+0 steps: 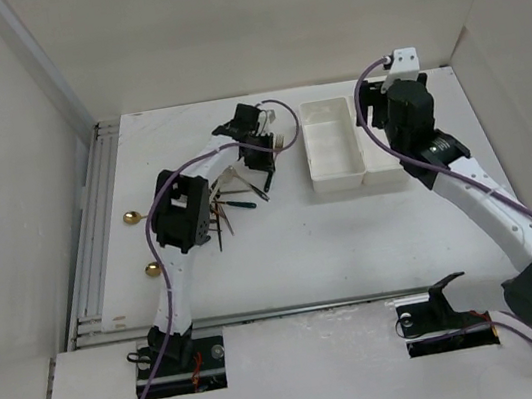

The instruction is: Sort the eating utensils into containers

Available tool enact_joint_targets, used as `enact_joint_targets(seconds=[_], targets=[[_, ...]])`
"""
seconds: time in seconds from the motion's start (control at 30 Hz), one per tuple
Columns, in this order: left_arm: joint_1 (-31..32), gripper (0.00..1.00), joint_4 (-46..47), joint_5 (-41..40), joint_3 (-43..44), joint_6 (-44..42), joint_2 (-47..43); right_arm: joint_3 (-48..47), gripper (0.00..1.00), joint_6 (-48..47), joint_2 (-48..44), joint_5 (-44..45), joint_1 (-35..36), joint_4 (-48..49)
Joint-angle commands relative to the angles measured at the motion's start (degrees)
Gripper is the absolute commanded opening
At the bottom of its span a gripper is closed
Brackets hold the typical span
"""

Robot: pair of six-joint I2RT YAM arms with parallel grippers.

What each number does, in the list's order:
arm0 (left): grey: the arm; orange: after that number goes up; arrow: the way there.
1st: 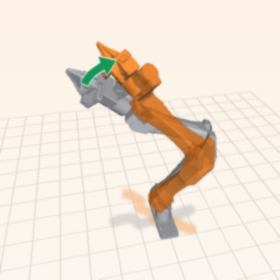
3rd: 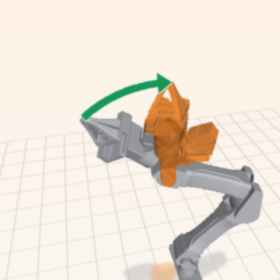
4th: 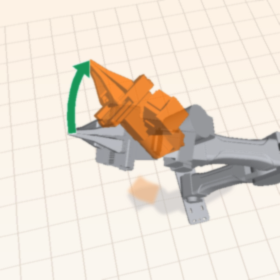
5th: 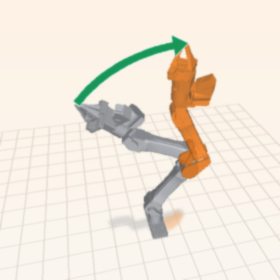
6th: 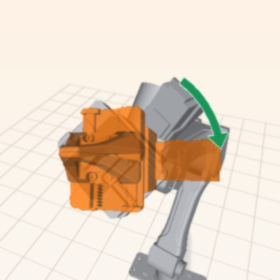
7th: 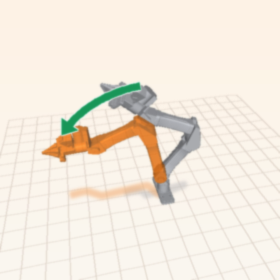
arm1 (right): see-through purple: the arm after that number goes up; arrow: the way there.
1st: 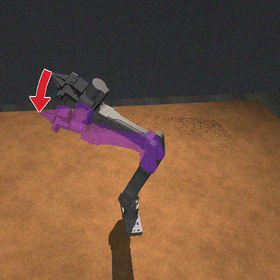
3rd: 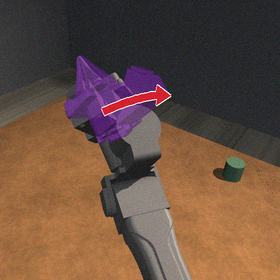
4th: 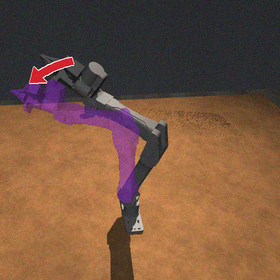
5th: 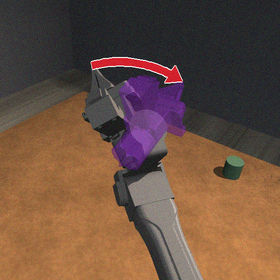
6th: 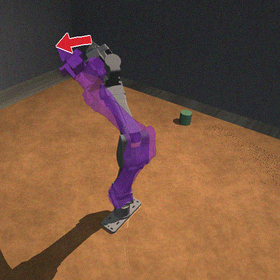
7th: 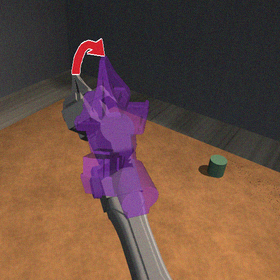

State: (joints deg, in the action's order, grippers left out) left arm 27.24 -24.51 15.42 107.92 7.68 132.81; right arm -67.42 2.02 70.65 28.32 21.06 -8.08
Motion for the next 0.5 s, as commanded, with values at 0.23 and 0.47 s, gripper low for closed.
enact_joint_targets(seconds=[0.23,0.47], targets=[[-6.68,0.0,7.02,5.15,-0.34,3.92,-12.22,-4.13,0.94,3.68,5.09,-19.07,8.11,-1.42],[-6.68,0.0,12.47,5.67,-7.28,6.46,-23.47,-8.17,0.94,16.95,15.46,-32.88,12.95,4.45]])
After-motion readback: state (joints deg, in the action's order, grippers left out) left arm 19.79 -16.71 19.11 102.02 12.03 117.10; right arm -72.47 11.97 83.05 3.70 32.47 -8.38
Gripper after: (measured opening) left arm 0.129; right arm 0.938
